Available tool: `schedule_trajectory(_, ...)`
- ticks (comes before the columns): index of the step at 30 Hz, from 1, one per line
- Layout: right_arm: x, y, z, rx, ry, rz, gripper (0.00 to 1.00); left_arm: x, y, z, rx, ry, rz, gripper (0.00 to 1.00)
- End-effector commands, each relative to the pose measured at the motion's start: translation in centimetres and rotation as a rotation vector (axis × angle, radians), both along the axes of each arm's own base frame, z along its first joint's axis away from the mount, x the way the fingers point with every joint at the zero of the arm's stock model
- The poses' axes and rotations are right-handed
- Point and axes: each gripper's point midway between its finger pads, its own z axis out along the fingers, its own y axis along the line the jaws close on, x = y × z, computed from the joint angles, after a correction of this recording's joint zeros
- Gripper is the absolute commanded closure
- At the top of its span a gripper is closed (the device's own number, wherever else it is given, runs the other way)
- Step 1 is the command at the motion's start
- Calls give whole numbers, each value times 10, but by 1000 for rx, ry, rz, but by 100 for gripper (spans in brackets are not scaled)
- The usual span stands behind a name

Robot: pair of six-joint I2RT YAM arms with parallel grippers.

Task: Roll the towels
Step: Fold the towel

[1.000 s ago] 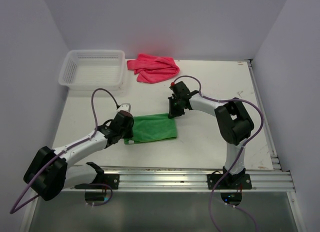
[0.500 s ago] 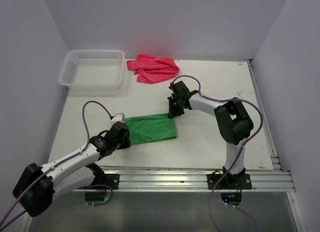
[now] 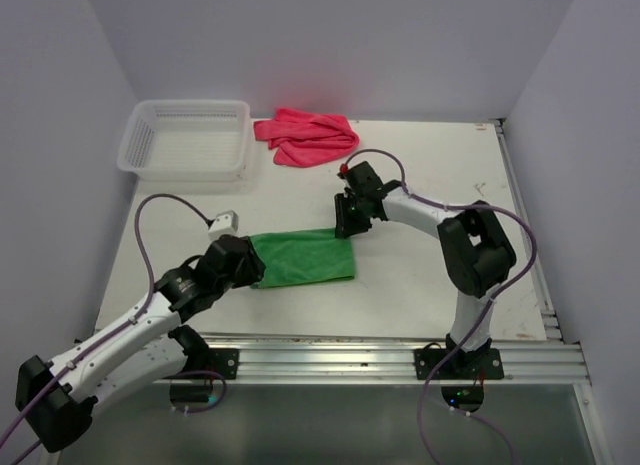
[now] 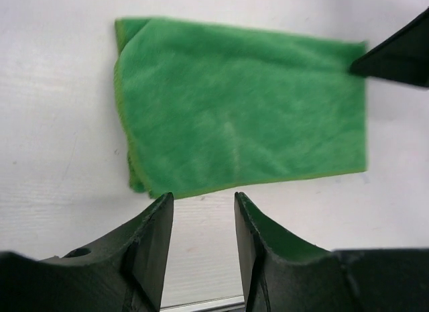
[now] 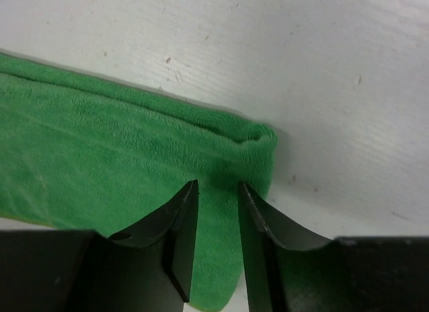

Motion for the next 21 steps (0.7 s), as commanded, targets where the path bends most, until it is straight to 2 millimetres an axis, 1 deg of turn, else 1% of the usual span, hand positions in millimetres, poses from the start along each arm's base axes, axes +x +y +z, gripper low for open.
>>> schedule_trajectory(1,-6,-15,47,-10,-91,3,65,23,-8,62,-24,-128,7,54)
schedule_trajectory(2,-11,-21,50,-19,-96,-6,63,28,-11,63,8,-126,-16,52)
schedule_trajectory(3,-14,-26,54,-19,-102,-29,62,32,-13,69,17,-135,-23,51)
schedule_trajectory(4,-15,-31,71,-6,-147,-52,60,39,-18,85,9,-161,-27,50)
schedule_trajectory(5,-21,-35,68,-1,-147,-60,56,46,-24,85,20,-159,-36,49)
schedule_trajectory(6,-24,-36,71,10,-153,-69,54,51,-29,89,30,-178,-61,48)
schedule_trajectory(7,-25,-41,83,26,-184,-87,53,56,-35,94,20,-194,-79,46)
schedule_trajectory(8,-32,-45,78,24,-178,-93,52,65,-46,95,22,-217,-109,43)
schedule_trajectory(9,-37,-46,79,38,-170,-114,51,70,-54,96,17,-227,-136,43)
schedule_trajectory(10,-42,-48,77,48,-163,-126,52,75,-64,101,0,-237,-168,43)
schedule_trajectory(11,-52,-50,72,70,-151,-135,52,85,-75,94,20,-234,-200,43)
schedule_trajectory(12,-57,-49,70,103,-131,-171,54,89,-82,91,28,-227,-224,43)
schedule_trajectory(13,-61,-49,67,124,-120,-188,54,98,-92,102,18,-244,-240,43)
schedule_trajectory(14,-68,-50,62,162,-119,-210,55,105,-103,89,47,-212,-279,43)
schedule_trajectory(15,-71,-47,61,214,-99,-258,54,114,-114,101,35,-230,-297,44)
schedule_trajectory(16,-72,-48,59,247,-94,-279,54,118,-121,102,35,-226,-317,44)
schedule_trajectory(17,-76,-49,52,271,-92,-293,53,125,-127,90,65,-202,-335,44)
schedule_trajectory(18,-77,-49,49,291,-73,-330,52,133,-135,102,56,-226,-340,43)
schedule_trajectory(19,-77,-49,47,308,-68,-340,51,137,-138,102,61,-226,-347,43)
schedule_trajectory(20,-78,-47,44,332,-69,-339,50,142,-142,93,85,-204,-358,42)
schedule_trajectory(21,-80,-43,42,360,-42,-339,50,147,-148,101,76,-219,-364,42)
